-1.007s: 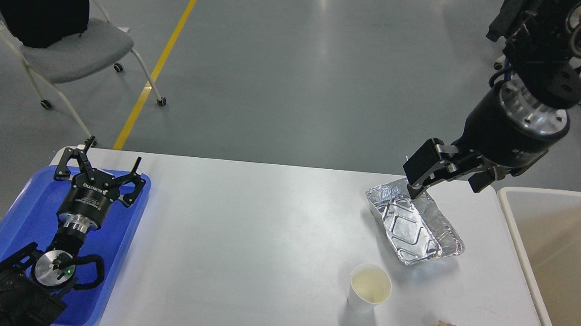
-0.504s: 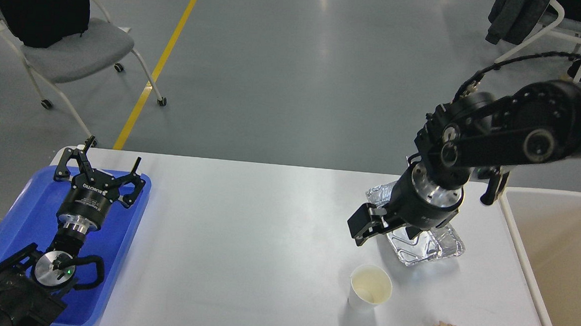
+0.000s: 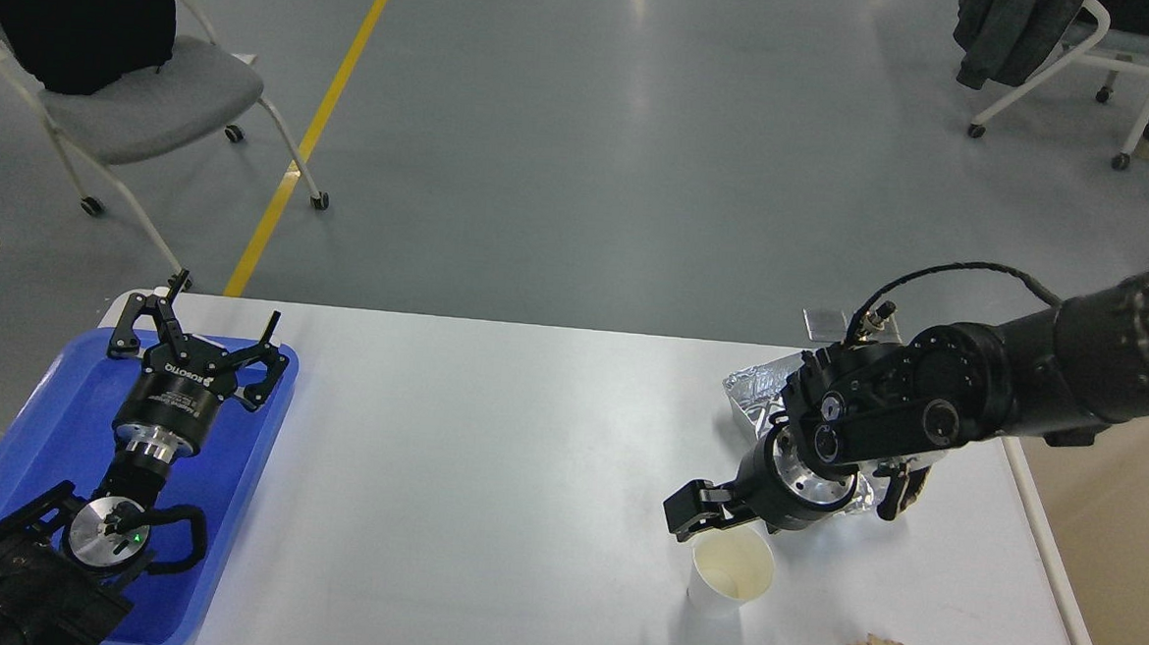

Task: Tidy desktop
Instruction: 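Lower the right gripper past the foil tray toward the white paper cup, then close the right gripper on the rim of the white paper cup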

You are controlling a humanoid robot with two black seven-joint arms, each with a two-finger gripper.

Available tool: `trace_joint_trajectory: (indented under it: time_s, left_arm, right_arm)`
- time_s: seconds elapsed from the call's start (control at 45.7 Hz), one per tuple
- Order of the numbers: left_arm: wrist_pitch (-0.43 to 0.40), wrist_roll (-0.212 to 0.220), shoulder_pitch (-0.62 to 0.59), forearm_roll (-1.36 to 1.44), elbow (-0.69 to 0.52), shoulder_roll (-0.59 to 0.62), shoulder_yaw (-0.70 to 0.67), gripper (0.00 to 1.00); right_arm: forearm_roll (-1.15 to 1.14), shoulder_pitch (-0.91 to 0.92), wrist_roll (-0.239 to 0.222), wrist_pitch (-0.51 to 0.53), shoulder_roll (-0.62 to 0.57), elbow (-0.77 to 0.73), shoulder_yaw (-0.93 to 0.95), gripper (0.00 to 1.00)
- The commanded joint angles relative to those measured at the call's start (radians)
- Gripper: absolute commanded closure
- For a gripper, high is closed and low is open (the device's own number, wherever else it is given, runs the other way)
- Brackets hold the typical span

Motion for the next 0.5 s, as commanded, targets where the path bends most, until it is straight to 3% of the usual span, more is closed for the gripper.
trace_joint_trajectory:
  time_s: [0.0,0.482]
  left_arm:
    - [0.0,0.0,0.0,0.0,0.0,-0.001,0.0,0.01]
    - [0.0,0.0,0.002,0.0,0.0,0.001,-0.002,0.01]
  right_arm:
    - [-0.065,-0.082,0.0,-0.033,-0.028,-0.053,-0.013,0.0]
    - [-0.136,-0.104,0.0,-0.028,-0.067,-0.054,-0.054,0.0]
